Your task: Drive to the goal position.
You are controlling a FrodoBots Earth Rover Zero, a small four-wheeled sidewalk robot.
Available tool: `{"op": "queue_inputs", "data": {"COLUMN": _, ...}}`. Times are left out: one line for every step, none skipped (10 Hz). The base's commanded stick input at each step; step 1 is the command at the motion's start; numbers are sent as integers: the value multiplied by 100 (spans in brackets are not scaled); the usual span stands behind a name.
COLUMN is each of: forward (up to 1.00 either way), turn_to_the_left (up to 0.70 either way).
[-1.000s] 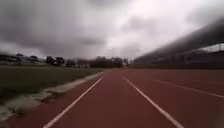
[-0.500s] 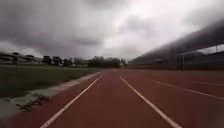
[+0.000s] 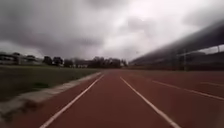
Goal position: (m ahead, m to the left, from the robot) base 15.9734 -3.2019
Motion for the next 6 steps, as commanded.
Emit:
{"op": "queue_inputs", "data": {"forward": 70, "turn_to_the_left": 0}}
{"op": "queue_inputs", "data": {"forward": 70, "turn_to_the_left": 0}}
{"op": "queue_inputs", "data": {"forward": 70, "turn_to_the_left": 0}}
{"op": "queue_inputs", "data": {"forward": 70, "turn_to_the_left": 0}}
{"op": "queue_inputs", "data": {"forward": 70, "turn_to_the_left": 0}}
{"op": "queue_inputs", "data": {"forward": 70, "turn_to_the_left": 0}}
